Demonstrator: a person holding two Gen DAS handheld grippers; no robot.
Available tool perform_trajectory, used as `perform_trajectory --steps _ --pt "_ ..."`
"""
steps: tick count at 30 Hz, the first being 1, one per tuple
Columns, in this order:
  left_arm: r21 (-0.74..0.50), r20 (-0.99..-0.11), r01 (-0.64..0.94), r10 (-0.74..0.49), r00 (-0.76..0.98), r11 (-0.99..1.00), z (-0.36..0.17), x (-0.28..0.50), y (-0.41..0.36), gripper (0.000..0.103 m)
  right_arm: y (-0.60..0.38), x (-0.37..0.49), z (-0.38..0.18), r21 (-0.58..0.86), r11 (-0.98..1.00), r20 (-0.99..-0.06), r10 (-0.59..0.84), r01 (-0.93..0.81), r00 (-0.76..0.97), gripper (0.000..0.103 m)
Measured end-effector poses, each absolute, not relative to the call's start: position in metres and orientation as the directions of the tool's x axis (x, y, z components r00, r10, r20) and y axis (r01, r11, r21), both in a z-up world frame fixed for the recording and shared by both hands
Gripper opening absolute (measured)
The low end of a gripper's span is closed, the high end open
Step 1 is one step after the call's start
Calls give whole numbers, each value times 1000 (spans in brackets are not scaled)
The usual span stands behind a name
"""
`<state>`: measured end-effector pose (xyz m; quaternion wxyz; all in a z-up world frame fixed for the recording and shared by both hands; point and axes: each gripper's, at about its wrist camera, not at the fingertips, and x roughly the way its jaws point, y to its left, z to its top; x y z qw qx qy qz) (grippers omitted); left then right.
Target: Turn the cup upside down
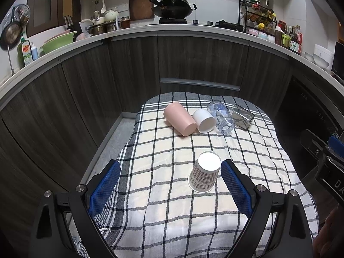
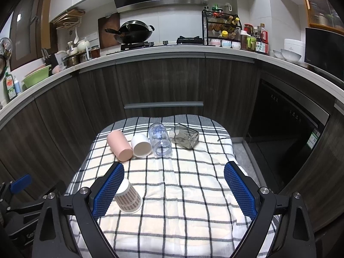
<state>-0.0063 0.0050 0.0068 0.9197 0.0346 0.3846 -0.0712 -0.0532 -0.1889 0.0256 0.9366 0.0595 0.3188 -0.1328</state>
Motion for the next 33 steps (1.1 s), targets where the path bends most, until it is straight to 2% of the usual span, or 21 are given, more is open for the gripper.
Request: perform_trajectory --steps 33 --pt "-11 -744 176 -125 656 984 2 -4 0 96 -190 -52 23 30 957 -616 -210 288 759 94"
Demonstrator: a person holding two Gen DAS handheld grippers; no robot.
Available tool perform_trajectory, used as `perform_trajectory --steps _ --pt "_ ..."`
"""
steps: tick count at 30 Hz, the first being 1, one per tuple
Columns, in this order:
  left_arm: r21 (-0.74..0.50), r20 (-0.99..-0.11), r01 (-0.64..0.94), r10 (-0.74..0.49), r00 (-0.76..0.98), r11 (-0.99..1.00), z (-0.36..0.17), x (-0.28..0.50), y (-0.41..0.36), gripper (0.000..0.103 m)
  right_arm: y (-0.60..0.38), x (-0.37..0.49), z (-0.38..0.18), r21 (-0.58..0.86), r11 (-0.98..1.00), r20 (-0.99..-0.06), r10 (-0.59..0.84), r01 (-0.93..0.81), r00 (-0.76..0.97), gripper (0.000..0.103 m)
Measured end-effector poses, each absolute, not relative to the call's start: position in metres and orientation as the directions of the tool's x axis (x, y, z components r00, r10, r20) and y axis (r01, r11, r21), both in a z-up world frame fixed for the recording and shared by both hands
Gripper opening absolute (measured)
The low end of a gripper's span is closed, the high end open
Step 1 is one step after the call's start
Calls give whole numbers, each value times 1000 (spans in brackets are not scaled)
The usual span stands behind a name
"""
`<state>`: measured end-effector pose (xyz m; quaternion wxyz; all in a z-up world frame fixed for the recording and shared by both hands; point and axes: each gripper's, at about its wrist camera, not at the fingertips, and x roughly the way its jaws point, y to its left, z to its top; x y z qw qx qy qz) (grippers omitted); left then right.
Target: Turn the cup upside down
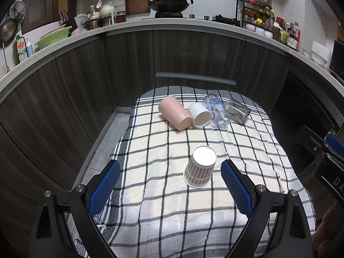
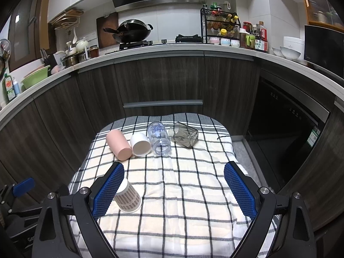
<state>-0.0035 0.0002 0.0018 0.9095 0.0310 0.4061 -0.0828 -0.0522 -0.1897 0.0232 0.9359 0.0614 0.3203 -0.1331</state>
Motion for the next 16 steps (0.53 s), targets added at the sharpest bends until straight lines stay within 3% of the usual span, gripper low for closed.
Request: perform_trajectory --steps 16 --pt "2 -747 163 -107 657 987 -1 -2 2 98 -191 -53 12 34 954 -625 -212 297 751 94"
